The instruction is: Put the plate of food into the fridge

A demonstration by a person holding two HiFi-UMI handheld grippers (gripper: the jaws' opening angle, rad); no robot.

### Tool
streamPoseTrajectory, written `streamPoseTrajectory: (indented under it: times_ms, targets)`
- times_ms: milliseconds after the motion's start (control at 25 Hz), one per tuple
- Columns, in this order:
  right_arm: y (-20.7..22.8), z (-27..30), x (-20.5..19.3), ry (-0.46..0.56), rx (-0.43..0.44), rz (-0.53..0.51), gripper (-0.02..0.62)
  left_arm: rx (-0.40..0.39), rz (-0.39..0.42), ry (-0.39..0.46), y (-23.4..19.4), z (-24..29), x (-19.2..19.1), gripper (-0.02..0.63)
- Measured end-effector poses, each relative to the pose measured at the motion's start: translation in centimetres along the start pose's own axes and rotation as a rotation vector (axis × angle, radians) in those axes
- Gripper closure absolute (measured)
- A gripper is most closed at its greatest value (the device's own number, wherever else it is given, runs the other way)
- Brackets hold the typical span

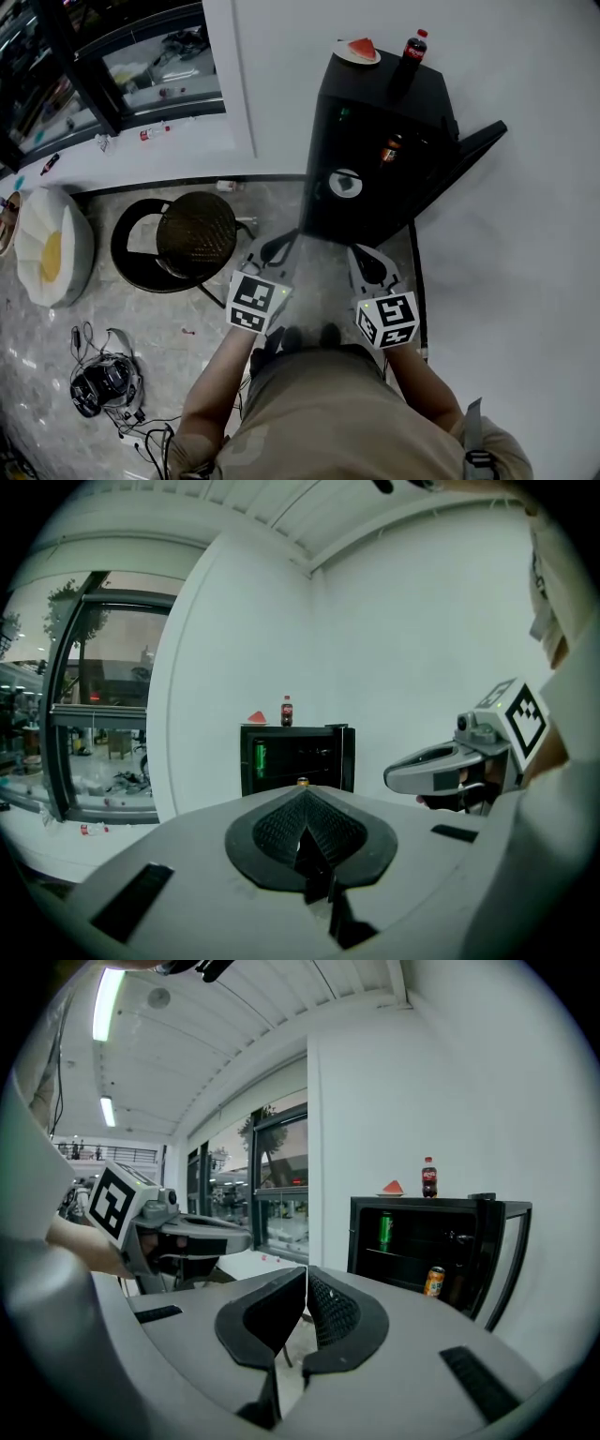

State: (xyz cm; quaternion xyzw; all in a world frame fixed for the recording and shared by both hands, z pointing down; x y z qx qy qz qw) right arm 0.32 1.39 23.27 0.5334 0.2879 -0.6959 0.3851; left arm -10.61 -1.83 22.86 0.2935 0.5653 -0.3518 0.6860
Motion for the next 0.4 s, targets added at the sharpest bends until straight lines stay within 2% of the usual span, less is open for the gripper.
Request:
streamPoseTrajectory:
  times_ms: [400]
  targets:
    - [0.0, -1.6, -0.8, -0.037, -0.099, -0.002, 0.572, -0.039, -0.015, 0.015, -0.6, -0.5, -0.4, 0.595]
Point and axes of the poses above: the fingertips, and each gripper's own axes: z forward along the fingers, y to its right, x out of its top, the point moved 1 cm from there along -z, backward along the fingers, and after that the axes turned 8 degrees about x, right-handed, at the moved point
